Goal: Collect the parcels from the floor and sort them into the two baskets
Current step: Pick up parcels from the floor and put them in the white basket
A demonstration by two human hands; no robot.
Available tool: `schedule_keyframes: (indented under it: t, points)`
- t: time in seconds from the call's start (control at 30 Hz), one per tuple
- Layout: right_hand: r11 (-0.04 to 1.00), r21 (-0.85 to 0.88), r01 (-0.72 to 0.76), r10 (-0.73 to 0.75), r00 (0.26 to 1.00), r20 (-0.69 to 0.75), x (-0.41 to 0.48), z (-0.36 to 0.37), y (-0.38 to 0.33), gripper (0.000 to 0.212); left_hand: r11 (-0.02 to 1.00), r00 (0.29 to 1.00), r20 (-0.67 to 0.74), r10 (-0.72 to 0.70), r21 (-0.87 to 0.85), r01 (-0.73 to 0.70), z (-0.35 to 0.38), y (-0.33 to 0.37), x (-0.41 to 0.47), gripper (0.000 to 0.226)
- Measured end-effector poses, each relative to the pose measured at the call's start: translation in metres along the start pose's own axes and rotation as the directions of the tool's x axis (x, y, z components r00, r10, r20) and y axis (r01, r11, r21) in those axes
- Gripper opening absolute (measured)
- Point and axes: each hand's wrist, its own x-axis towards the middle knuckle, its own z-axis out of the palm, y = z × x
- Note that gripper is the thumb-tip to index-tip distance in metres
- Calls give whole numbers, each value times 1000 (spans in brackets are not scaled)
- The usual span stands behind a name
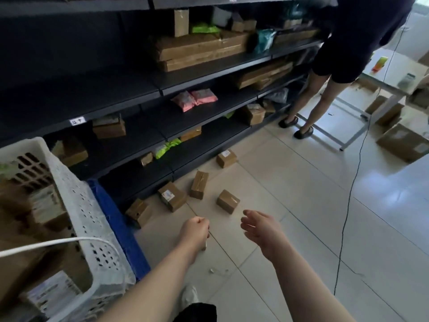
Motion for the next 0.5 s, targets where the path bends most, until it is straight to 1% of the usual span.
schedule_keyframes:
  t: [0.1, 0.2, 0.3, 0.4, 0.43, 0.5]
  points:
    - [997, -26, -69, 69, 998, -4, 45, 1, -20, 25, 998, 997, -35, -63, 20, 64, 5, 19, 39, 17]
    - [991, -28, -129, 129, 992, -5, 89, 4, -39, 31, 993, 992, -61, -110, 43, 113, 10, 32, 82, 23]
    - [983, -55, -174, 174, 985, 4, 136, 8, -53, 26, 985, 982, -92, -163, 34, 167, 19, 40, 128, 25]
    - [973, -78, -218, 221, 975, 34, 184, 10, -52, 20, 977, 970, -119, -210, 18, 213, 26, 43, 170, 24]
    - [968, -84, -235, 239, 970, 48, 202, 12, -50, 21, 975, 966, -135, -220, 4, 223, 28, 43, 184, 24]
    - [952, -125, -278, 290, 954, 81, 242, 16, -43, 30, 966, 950, -178, -258, -14, 260, 30, 36, 217, 24]
